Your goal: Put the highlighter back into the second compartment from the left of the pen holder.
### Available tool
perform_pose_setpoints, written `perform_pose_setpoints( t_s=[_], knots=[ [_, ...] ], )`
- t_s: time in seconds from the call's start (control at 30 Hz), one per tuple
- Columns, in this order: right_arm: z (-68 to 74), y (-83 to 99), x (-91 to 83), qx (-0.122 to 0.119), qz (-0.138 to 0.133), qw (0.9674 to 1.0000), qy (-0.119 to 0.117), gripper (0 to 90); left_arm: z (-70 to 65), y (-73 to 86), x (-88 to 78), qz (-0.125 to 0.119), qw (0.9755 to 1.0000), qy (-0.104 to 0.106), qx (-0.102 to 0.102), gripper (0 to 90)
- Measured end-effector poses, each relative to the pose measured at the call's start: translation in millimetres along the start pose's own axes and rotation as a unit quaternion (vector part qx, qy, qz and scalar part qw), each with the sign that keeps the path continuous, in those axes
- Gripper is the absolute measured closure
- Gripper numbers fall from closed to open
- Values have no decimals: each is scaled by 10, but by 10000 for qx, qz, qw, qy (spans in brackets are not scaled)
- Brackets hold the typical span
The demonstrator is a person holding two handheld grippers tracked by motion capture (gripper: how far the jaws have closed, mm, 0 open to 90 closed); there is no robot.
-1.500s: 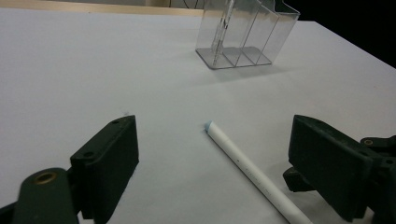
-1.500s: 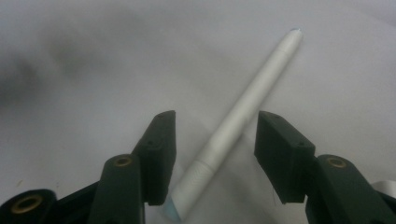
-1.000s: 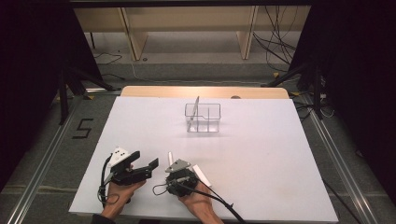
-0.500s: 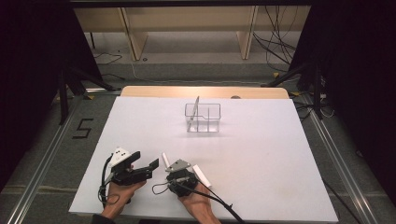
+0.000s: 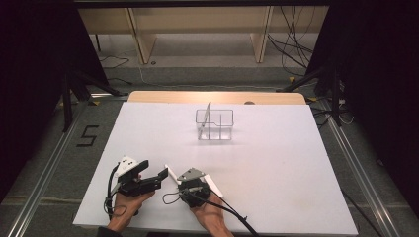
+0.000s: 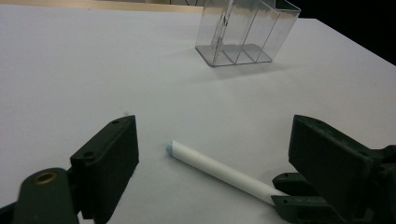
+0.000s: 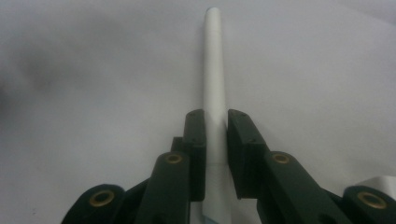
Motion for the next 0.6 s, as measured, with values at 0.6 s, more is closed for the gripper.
perform_pose_setpoints(
  t_s=[0.6],
  knots=[
    [-83,-60,-102,52,-293,9994,-174,792,27,0,3,28,9999,-38,-154,155]
  ],
)
Point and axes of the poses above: each handheld gripper's, and its own axes: x roughly forward along the jaws, y roughly out of its underside, z roughly to its left, the point moved 4 cm from there along x, roughly forward along the jaws, and after that the axes turned 2 degrees about -y, right-handed, at the moved point
